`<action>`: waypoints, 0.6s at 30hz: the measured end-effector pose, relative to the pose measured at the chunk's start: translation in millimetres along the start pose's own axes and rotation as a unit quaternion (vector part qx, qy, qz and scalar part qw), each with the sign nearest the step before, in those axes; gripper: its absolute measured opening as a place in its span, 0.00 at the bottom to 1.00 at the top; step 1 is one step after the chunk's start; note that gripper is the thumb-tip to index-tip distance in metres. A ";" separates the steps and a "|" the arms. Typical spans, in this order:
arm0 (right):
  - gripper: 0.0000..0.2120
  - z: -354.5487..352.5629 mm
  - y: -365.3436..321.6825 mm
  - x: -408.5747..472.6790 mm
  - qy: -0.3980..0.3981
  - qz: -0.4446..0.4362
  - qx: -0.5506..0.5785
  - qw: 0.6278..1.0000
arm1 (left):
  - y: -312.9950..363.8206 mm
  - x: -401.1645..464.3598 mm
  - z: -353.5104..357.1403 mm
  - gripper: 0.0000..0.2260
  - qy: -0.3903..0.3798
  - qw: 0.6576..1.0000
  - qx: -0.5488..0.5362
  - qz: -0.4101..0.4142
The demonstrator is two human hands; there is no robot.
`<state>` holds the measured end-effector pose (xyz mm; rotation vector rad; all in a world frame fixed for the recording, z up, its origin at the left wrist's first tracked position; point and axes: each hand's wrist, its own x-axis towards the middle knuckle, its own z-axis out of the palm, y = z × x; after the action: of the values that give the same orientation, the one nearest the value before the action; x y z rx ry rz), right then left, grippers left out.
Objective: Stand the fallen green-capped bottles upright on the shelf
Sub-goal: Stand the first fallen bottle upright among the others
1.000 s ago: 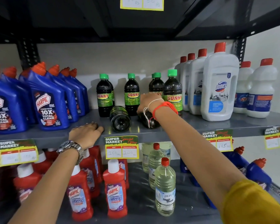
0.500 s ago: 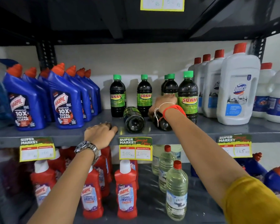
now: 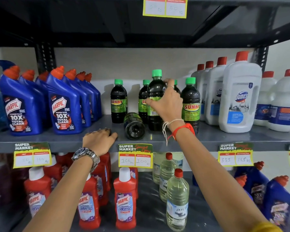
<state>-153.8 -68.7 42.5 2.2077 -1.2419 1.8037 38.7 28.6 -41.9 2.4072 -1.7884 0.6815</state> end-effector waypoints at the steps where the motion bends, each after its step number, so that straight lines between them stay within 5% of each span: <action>1: 0.37 3.0 4.2 -6.2 -0.005 -0.001 -0.001 1.000 | 0.3 -0.7 0.3 0.19 0.009 1.000 0.018 0.014; 9: 0.42 12.4 19.5 -23.7 -0.022 0.002 0.012 1.000 | -1.5 0.4 5.1 0.18 0.028 0.997 0.055 0.042; 15: 0.56 11.7 15.7 -29.7 -0.043 0.050 -0.103 0.992 | -0.2 0.4 4.4 0.16 0.029 0.997 0.049 0.043; 18: 0.55 12.4 18.6 -24.4 -0.084 0.038 -0.048 0.995 | -1.3 0.4 5.0 0.17 0.030 0.998 0.037 0.036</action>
<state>-154.9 -74.0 9.8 2.3288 -1.4282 1.5734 41.5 27.2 -46.0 2.3497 -1.8676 0.8319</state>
